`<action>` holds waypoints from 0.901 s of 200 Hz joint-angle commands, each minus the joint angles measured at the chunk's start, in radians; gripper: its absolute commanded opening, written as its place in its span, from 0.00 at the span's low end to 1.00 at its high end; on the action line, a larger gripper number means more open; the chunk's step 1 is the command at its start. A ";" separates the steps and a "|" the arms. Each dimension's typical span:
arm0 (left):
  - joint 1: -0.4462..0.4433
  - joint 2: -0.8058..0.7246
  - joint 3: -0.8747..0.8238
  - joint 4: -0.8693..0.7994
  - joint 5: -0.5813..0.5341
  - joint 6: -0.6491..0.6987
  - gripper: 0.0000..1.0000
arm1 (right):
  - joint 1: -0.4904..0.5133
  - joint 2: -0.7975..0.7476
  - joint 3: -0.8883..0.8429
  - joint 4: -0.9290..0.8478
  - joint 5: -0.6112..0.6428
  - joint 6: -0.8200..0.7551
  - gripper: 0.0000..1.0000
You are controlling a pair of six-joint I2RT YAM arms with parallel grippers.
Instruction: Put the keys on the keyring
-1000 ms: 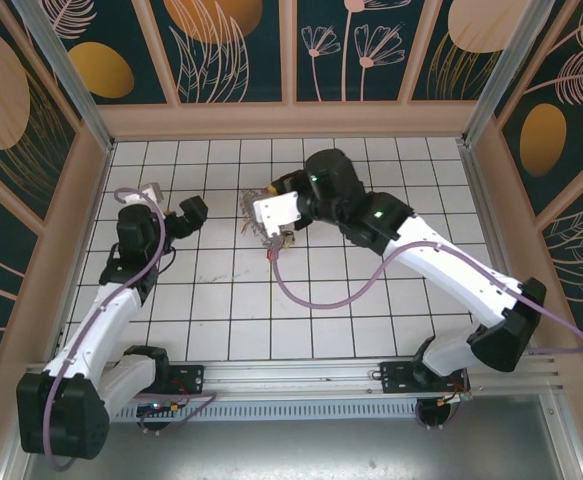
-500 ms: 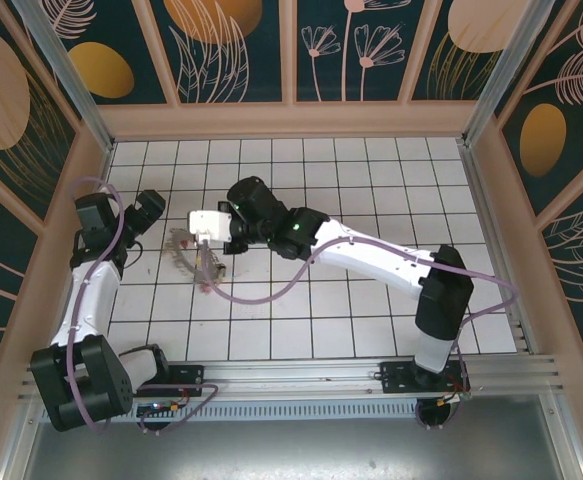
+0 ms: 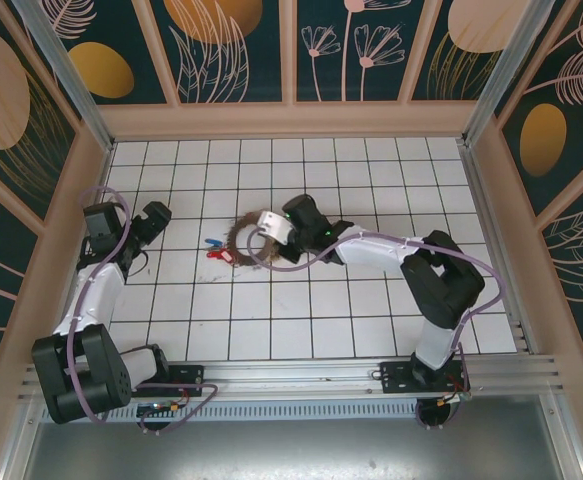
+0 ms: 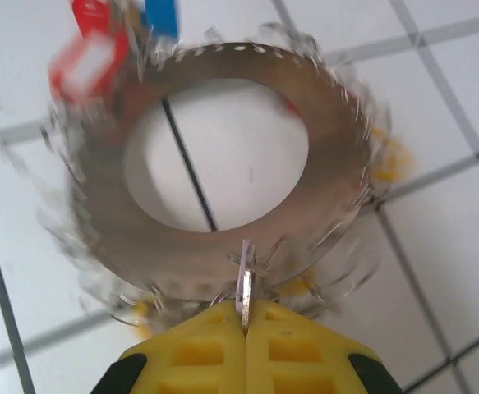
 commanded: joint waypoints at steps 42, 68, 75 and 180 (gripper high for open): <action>-0.001 -0.072 -0.043 0.095 -0.026 0.017 0.99 | -0.161 -0.143 -0.201 -0.054 0.100 -0.129 0.00; -0.099 -0.106 -0.049 0.083 -0.225 0.163 0.99 | -0.172 -0.139 -0.209 -0.211 0.100 -0.306 0.00; -0.149 -0.103 -0.037 0.067 -0.324 0.221 0.99 | -0.173 -0.131 -0.204 -0.251 0.131 -0.321 0.00; -0.202 -0.183 -0.297 0.438 -0.497 0.381 0.99 | -0.241 -0.226 -0.280 -0.386 -0.009 -0.274 0.13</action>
